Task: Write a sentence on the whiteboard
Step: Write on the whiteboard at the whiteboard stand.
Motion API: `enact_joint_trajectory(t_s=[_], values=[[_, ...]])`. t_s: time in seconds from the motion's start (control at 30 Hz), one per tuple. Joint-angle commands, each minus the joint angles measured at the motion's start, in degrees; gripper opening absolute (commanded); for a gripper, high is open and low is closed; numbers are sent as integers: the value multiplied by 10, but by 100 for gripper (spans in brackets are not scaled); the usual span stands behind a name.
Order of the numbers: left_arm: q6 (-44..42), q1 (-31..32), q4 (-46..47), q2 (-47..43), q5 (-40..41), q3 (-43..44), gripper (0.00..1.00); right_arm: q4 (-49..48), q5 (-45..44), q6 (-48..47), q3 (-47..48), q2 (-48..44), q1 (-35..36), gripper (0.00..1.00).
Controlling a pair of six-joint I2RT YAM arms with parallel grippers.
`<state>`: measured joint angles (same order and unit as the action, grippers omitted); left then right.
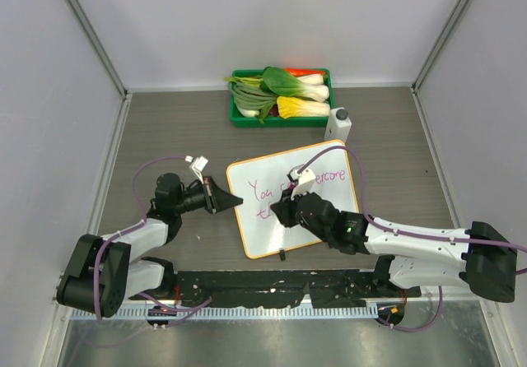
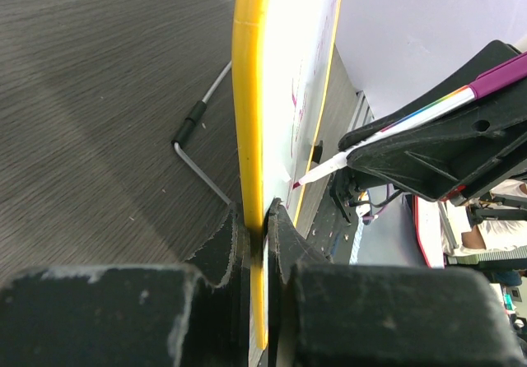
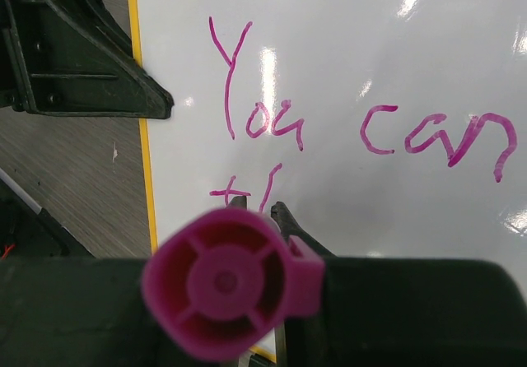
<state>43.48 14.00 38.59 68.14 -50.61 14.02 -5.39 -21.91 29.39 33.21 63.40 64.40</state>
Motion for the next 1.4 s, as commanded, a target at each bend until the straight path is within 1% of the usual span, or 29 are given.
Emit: enact_joint_trajectory(t_s=[0.0,0.6,1.37], values=[[-43,2,-11,9,24,6,0,13,-53,-16,20,-6,-3,1],[-43,2,-11,9,24,6,0,28,-87,-25,35,-8,-4,1],[-42,2,-10,10,22,7,0,45,-43,-1,-10,-20,-3,1]])
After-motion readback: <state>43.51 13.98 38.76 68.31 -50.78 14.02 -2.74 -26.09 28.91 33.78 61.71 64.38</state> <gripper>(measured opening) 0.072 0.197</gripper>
